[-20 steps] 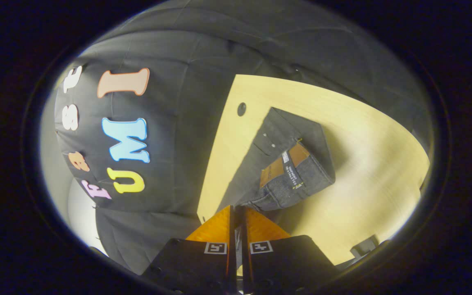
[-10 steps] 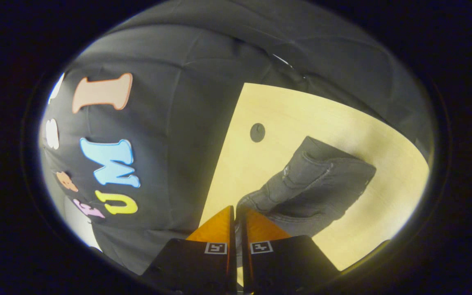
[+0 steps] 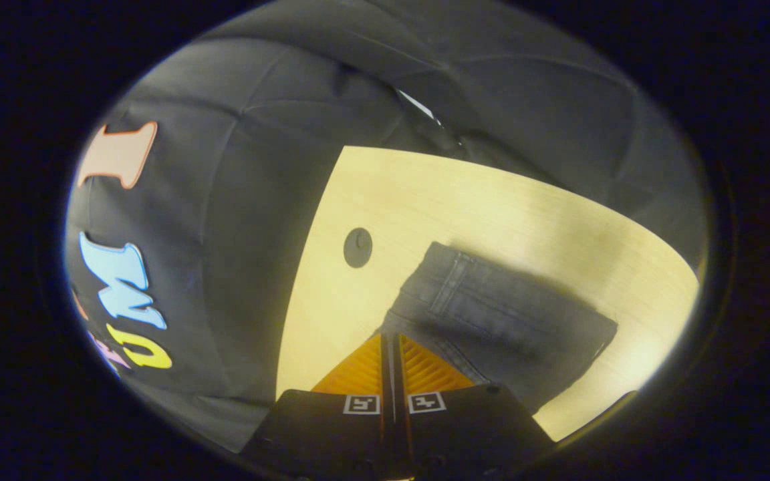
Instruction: Grasp the waist and the cuffs of the jeans and fold them to make the two legs overlap; first hold the waist and fold one-third of the jeans toward the cuffs, then hold the cuffs and fold the remaining one-third in the same direction to finish folding.
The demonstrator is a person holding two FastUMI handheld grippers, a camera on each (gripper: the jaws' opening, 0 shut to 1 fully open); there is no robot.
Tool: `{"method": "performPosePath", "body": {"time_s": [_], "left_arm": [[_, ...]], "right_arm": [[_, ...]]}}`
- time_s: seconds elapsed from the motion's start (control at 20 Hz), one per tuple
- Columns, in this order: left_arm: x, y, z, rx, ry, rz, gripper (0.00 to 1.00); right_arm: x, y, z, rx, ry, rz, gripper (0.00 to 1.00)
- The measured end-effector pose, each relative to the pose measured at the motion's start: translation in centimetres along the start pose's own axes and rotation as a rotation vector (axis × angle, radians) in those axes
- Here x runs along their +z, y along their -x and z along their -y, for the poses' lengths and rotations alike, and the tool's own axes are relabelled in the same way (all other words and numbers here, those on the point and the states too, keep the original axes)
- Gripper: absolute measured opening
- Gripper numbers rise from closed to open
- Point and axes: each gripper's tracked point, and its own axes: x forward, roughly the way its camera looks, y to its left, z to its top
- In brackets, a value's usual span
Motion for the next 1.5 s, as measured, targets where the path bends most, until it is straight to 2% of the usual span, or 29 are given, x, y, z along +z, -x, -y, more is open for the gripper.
{"method": "performPosePath", "body": {"time_s": [0.1, 0.15, 0.25, 0.3, 0.4, 0.45, 0.5, 0.6, 0.7, 0.75, 0.8, 0.85, 1.0, 1.05, 1.15, 1.25, 1.5], "left_arm": [[0.2, -0.1, 1.1, -0.015, -0.060, 0.007, 0.14], [0.4, 0.3, 1.8, -0.018, -0.090, 0.023, 0.20], [0.5, 0.3, 2.1, -0.010, -0.162, 0.046, 0.45], [0.3, 0.6, 2.4, -0.005, -0.202, 0.051, 0.48], [0.5, 1.2, 2.8, 0.000, -0.301, 0.078, 0.73], [0.7, 1.4, 3.0, 0.004, -0.359, 0.103, 0.85], [1.0, 2.0, 3.5, 0.003, -0.418, 0.126, 0.97], [0.7, 3.3, 3.8, -0.014, -0.508, 0.159, 0.97], [-0.5, 4.0, 4.0, -0.039, -0.560, 0.157, 0.94], [-1.0, 4.5, 3.9, -0.044, -0.582, 0.165, 1.00], [-1.2, 4.8, 3.6, -0.044, -0.610, 0.186, 0.98], [-1.5, 5.3, 3.5, -0.043, -0.644, 0.208, 0.98], [-1.7, 7.0, 2.4, -0.021, -0.741, 0.312, 0.98], [-2.2, 7.7, 2.2, -0.018, -0.762, 0.331, 0.94], [-3.1, 8.3, 1.4, 0.009, -0.819, 0.374, 1.00], [-4.1, 9.1, 1.0, 0.025, -0.884, 0.407, 1.00], [-6.9, 11.1, 1.4, -0.006, -0.965, 0.462, 0.99]], "right_arm": [[-1.0, 0.3, 0.0, -0.005, 0.048, 0.010, 0.00], [-1.5, 0.3, -0.2, -0.004, 0.063, 0.016, 0.00], [-2.2, 0.5, -0.8, 0.002, 0.078, 0.038, 0.00], [-2.4, 0.9, -1.1, 0.008, 0.084, 0.056, 0.00], [-3.1, 1.5, -1.3, 0.004, 0.099, 0.090, 0.02], [-3.4, 2.1, -1.3, 0.005, 0.108, 0.110, 0.08], [-3.7, 2.6, -1.2, -0.002, 0.116, 0.129, 0.24], [-3.9, 3.9, -0.4, -0.025, 0.121, 0.176, 0.27], [-4.0, 5.1, 1.1, -0.060, 0.111, 0.224, 0.61], [-3.9, 5.9, 2.1, -0.083, 0.106, 0.252, 0.65], [-3.6, 6.3, 3.2, -0.104, 0.102, 0.282, 0.70], [-3.3, 7.0, 4.1, -0.126, 0.098, 0.310, 0.83], [-1.5, 7.6, 7.4, -0.186, 0.063, 0.378, 0.88], [-1.1, 7.6, 8.2, -0.191, 0.048, 0.385, 0.94], [-1.0, 7.0, 9.6, -0.210, 0.022, 0.382, 0.95], [-1.4, 6.1, 10.1, -0.222, 0.008, 0.365, 0.95], [-2.2, 4.8, 10.6, -0.210, -0.035, 0.368, 0.95]]}}
